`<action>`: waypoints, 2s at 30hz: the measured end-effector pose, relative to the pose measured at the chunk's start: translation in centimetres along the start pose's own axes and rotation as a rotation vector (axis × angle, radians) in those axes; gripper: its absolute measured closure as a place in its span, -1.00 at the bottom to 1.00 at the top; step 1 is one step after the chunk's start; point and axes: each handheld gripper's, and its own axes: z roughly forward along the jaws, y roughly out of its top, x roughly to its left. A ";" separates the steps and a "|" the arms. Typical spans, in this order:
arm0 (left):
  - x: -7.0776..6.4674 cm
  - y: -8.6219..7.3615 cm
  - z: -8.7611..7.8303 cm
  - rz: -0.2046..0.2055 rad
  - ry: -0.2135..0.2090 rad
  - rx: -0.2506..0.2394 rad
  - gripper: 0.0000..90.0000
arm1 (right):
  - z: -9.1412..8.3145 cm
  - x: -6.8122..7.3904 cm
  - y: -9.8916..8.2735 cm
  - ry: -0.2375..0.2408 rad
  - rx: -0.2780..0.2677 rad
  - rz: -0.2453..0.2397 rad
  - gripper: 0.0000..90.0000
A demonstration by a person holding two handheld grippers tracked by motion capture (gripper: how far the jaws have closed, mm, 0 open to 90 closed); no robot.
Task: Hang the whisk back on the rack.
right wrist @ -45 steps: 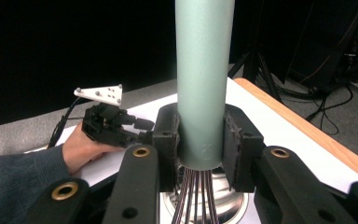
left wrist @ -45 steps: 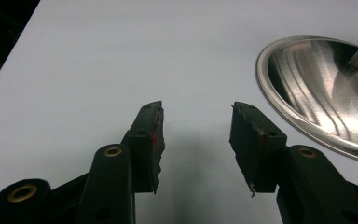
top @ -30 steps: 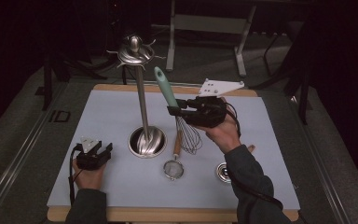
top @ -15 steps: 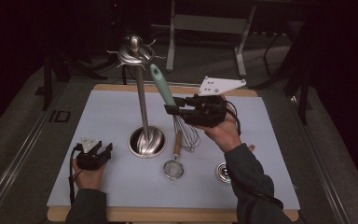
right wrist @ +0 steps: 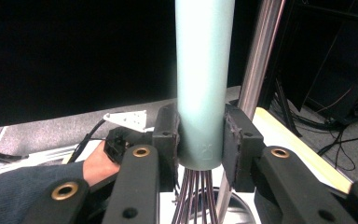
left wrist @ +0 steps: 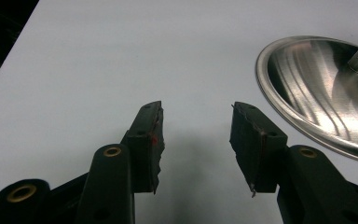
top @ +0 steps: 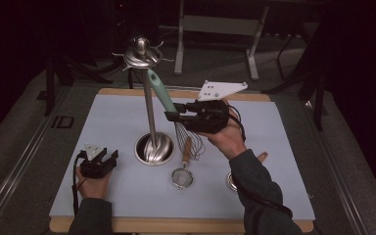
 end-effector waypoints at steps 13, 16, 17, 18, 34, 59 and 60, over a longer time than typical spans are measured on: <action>0.0 0.0 0.0 -0.001 0.000 0.000 0.21 | 0.3 -0.3 -0.2 -0.016 -0.014 0.009 0.54; 0.0 0.0 0.0 -0.002 0.001 0.001 0.21 | 0.1 -0.4 -0.3 -0.012 -0.027 0.013 0.54; 0.0 0.0 0.0 -0.001 0.000 0.000 0.21 | 0.1 -0.4 -0.3 -0.012 -0.027 0.014 0.54; 0.0 0.0 0.0 0.000 0.000 0.001 0.21 | 0.1 -0.5 -0.4 -0.012 -0.028 0.014 0.54; 0.0 0.0 0.0 -0.001 0.000 0.002 0.21 | 1.8 -1.4 -0.5 -0.018 0.003 0.056 0.53; 0.0 0.0 0.0 0.001 -0.004 0.002 0.20 | 3.8 -1.7 -0.7 -0.056 0.071 0.080 0.40; 0.0 0.0 0.0 0.001 -0.004 0.001 0.20 | 3.6 -1.7 -0.8 -0.058 0.080 0.076 0.41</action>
